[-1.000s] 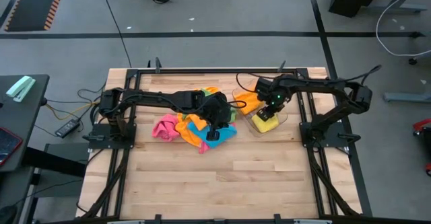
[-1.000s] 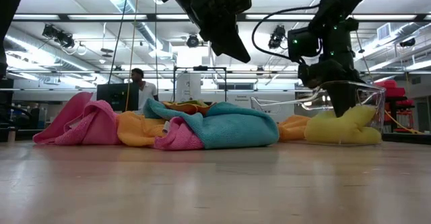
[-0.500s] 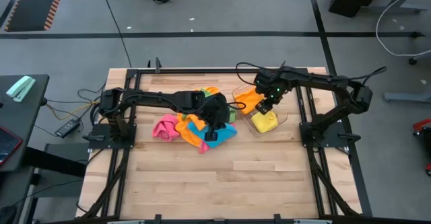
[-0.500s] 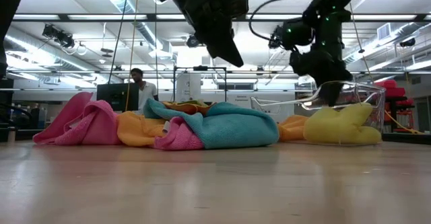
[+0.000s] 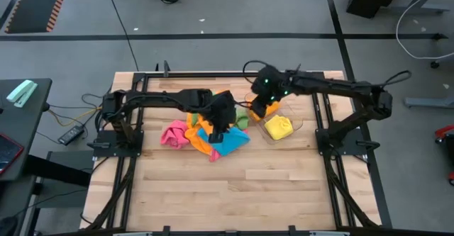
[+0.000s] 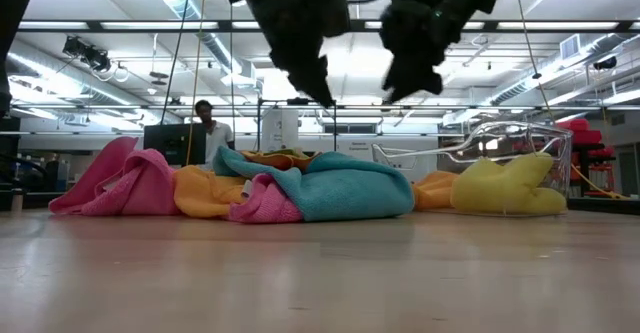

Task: Fold microfiber towels
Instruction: Fold the blue towel

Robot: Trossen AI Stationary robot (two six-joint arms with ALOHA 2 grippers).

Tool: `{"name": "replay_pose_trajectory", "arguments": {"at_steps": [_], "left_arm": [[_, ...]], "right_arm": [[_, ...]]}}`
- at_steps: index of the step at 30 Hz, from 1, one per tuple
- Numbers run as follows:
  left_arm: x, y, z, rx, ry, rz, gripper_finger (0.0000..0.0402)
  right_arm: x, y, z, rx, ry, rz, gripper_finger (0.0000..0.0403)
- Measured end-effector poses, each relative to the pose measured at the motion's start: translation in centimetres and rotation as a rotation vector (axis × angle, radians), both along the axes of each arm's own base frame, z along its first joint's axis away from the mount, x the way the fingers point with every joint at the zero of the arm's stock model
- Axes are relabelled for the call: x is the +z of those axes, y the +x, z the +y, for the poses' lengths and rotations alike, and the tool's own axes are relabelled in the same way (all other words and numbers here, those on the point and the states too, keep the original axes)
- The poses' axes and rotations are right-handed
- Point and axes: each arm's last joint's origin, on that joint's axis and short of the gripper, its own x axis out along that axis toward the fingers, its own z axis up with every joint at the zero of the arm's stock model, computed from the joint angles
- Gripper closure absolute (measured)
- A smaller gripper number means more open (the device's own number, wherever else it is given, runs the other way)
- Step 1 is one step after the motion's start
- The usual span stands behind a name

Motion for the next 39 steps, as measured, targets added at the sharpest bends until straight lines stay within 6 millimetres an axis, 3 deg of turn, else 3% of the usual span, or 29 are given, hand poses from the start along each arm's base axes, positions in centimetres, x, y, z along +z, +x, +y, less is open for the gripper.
{"name": "replay_pose_trajectory", "arguments": {"at_steps": [3,9,15,22,29,39], "left_arm": [[-1.3,0.2,-0.1,-0.013,-0.021,0.061,0.0283],[-4.5,0.8,-0.8,-0.010,-0.039,0.095,0.0268],[-6.4,1.3,-0.7,0.058,-0.063,0.148,0.0273],[-6.0,1.3,-0.5,0.124,-0.092,0.141,0.0294],[-4.4,1.6,1.3,0.235,-0.110,0.110,0.0294],[-4.2,1.4,2.7,0.279,-0.092,0.105,0.0290]], "right_arm": [[-1.3,1.1,1.4,0.018,0.015,-0.065,0.0243],[-4.8,1.2,3.6,0.019,0.088,-0.024,0.0274],[-5.9,1.3,6.0,0.086,0.092,-0.019,0.0301],[-7.2,1.0,7.6,0.091,0.107,-0.004,0.0306],[-8.1,0.8,8.5,0.072,0.081,-0.017,0.0306],[-8.1,0.9,8.7,0.051,0.070,-0.023,0.0306]]}}
